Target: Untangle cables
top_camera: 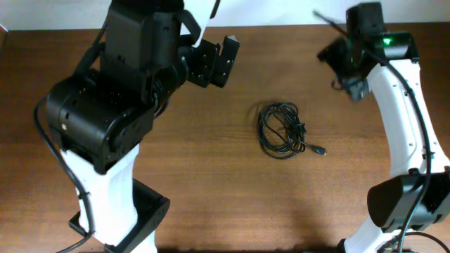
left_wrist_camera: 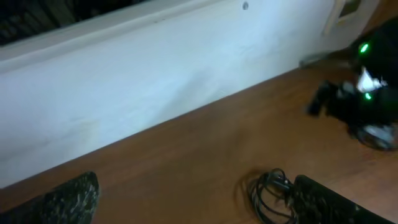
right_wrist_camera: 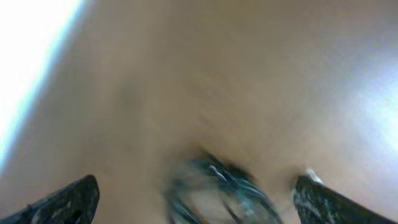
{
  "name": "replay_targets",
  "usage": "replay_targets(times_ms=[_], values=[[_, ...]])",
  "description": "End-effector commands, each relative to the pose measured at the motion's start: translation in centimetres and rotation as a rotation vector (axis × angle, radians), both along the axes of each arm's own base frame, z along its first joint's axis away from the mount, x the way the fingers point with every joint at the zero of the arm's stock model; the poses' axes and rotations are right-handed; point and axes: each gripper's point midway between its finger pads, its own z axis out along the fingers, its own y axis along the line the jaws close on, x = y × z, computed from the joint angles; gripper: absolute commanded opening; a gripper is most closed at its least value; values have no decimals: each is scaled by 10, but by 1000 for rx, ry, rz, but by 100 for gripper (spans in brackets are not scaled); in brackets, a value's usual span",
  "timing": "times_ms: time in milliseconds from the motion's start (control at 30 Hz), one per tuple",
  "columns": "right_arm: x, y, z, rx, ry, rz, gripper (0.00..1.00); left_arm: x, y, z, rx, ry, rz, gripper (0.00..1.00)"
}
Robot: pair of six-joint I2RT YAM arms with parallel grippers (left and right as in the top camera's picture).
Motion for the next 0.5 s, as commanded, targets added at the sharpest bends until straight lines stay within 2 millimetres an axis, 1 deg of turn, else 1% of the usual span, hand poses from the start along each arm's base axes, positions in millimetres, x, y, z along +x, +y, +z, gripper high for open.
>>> replay_targets(times_ms=[0, 33, 67, 133, 200, 233, 333, 400, 467], values=[[49, 29, 130, -311, -477, 546, 99, -8, 9, 9, -13, -21, 23, 99], [53, 38, 175, -442, -624, 669, 99, -9, 10, 6, -6, -10, 23, 99], [53, 39, 211, -523, -724, 688, 99, -11, 11, 2, 4, 5, 24, 99], [46, 38, 253, -597, -823, 688, 99, -13, 13, -2, 16, 21, 27, 99], [34, 35, 263, -637, -821, 703, 99, -12, 16, -3, 26, 23, 42, 99], [26, 25, 258, -646, -778, 687, 99, -12, 17, -3, 28, 21, 46, 99], [-3, 8, 248, -642, -740, 652, 99, -12, 17, -3, 28, 21, 46, 99], [-33, -3, 240, -688, -771, 590, 99, -12, 17, -3, 29, 21, 47, 99], [-69, -22, 227, -737, -803, 451, 99, -11, 18, -3, 32, 19, 53, 99]])
